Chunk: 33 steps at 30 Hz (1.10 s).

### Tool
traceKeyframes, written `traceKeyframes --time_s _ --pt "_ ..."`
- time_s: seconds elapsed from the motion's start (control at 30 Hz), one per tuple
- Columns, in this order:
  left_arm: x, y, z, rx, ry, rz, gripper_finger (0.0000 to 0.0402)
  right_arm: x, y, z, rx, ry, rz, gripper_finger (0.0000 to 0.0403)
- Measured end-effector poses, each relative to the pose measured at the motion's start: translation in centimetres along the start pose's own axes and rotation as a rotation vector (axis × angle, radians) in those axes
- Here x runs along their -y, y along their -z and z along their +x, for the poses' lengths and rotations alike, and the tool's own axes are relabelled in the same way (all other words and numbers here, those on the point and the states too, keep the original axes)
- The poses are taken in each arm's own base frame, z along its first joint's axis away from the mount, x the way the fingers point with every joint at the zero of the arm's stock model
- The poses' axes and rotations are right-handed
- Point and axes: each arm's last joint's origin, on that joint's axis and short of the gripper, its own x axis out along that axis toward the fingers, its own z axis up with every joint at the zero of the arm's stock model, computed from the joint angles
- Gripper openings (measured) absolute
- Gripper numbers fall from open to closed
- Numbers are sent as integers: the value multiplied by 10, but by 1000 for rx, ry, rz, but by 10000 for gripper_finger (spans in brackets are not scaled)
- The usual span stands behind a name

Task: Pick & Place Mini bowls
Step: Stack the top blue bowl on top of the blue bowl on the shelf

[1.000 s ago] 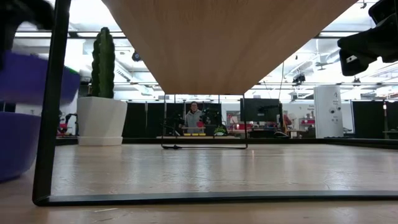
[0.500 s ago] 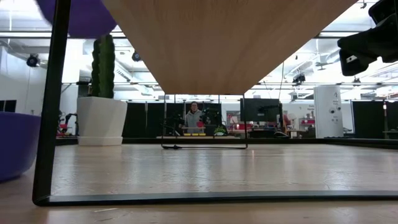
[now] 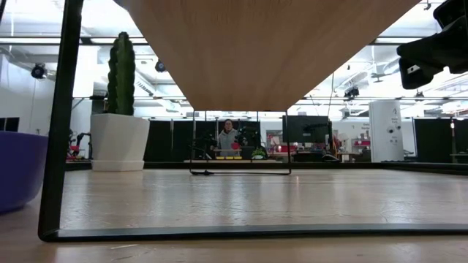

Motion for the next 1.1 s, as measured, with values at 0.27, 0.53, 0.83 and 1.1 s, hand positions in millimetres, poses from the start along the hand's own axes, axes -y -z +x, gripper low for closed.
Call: traceKeyframes --time_s 0.27,0.53,0.83,1.1 --pt "-17 -28 0 29 13 77 0 0 0 0 0 0 0 8" --pt "-32 -47 18 12 23 167 0 0 0 0 0 0 0 8" --pt "-43 -59 35 1 66 249 0 0 0 0 0 0 0 8" --pt "-45 -66 44 12 125 292 0 0 0 0 0 0 0 8"
